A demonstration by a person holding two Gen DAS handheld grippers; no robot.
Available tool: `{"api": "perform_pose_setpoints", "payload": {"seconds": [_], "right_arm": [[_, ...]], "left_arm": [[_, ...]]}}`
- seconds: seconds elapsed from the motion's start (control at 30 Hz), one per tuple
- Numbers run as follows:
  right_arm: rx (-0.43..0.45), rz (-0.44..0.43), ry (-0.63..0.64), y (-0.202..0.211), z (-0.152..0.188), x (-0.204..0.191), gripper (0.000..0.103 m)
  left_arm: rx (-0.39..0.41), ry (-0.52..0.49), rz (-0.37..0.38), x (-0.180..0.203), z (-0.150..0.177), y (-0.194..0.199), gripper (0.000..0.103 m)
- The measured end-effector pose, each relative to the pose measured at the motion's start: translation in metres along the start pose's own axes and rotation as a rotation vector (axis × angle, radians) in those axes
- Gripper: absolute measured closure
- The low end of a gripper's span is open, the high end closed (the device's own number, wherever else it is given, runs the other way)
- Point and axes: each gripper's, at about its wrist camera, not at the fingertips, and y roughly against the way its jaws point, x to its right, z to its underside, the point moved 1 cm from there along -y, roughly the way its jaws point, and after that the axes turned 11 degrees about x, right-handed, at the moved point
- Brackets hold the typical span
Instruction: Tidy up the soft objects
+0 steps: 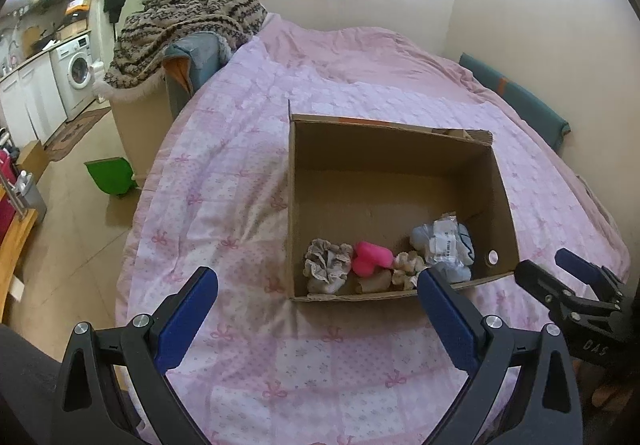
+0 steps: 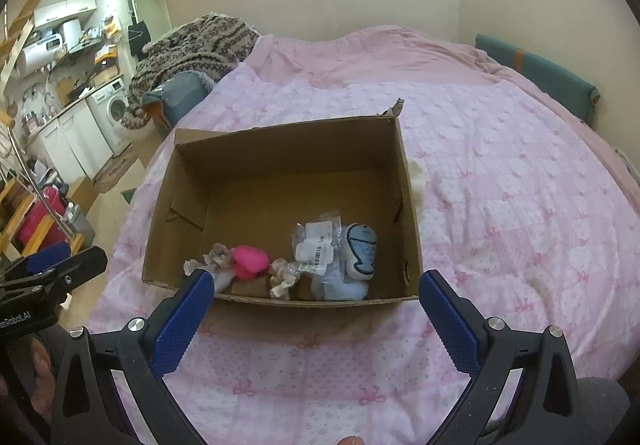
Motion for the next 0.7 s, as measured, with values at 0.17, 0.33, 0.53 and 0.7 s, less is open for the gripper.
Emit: {"api": "perform_pose_setpoints", "payload": {"seconds": [0.17, 0.33, 0.53, 0.7], "right_arm": [[-0.001, -0.004, 0.015, 0.0004, 0.0012, -0.003, 0.0], [-0.002, -0.002, 0.015, 0.0006, 0.0016, -0.0032, 0.0], [-0.002, 0.0, 0.017, 0.0002, 0.0015, -0.003, 0.0], [-0.003, 0.004, 0.014, 0.0002, 0.0021, -0.0032, 0.0]], "left_arm": [[-0.007, -0.003, -0.001, 0.0007, 0.0011, 0.0001, 0.003], [-0.021, 0.002, -0.007, -0.0016, 0.0024, -0.0021, 0.003], [-0.026, -0.013, -0.005, -0.0005, 0.0034, -0.0034, 0.003], [-0.027, -0.022, -0.007, -0.0001, 0.0046, -0.0039, 0.003]]}}
